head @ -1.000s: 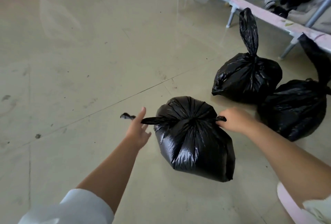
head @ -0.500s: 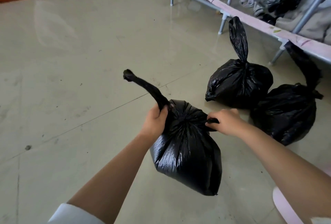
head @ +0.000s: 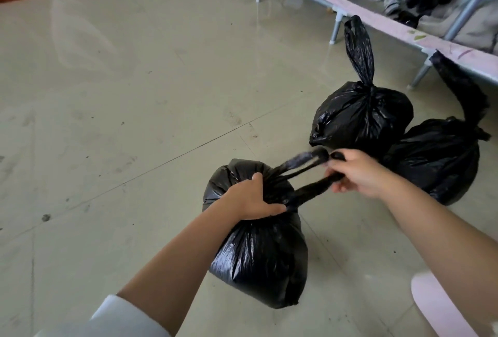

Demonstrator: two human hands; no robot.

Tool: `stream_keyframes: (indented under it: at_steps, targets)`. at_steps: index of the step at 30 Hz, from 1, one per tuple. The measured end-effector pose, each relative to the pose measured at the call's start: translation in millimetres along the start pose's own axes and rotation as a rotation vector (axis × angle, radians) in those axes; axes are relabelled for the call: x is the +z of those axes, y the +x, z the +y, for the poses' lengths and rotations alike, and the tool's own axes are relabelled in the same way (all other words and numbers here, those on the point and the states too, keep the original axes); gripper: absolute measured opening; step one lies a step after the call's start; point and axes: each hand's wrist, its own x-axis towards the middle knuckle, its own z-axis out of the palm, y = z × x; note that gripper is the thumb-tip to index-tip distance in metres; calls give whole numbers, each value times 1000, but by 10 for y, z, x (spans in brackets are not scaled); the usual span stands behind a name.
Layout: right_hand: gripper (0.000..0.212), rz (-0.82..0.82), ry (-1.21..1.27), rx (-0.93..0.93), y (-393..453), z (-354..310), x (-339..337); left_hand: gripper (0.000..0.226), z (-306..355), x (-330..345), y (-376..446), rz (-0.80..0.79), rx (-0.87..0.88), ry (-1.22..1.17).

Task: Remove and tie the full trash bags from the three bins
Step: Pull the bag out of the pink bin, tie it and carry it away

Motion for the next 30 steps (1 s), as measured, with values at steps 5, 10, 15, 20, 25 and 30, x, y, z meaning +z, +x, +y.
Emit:
stream_keyframes:
  at_steps: [5,10,15,20,25,30]
  targets:
    - [30,5,557,-80,-14,-108,12,82,186,195,78,122,-105,219]
    - [30,-81,720,-131,-32,-116,40,61,183,256,185,226,-181,232]
    - [51,77,-28,-221,53,-11,-27,45,136,144,137,241,-128,-57]
    - [90,81,-1141,-478,72,43,246,45,58,51,142,92,34,-176]
    - [24,50,-1416,-435,130,-34,329,22,-16,53,98,-48,55,-564]
    - [7,-43,-1034,-257,21,-129,340,31,-180,-59,84,-127,-82,-1205]
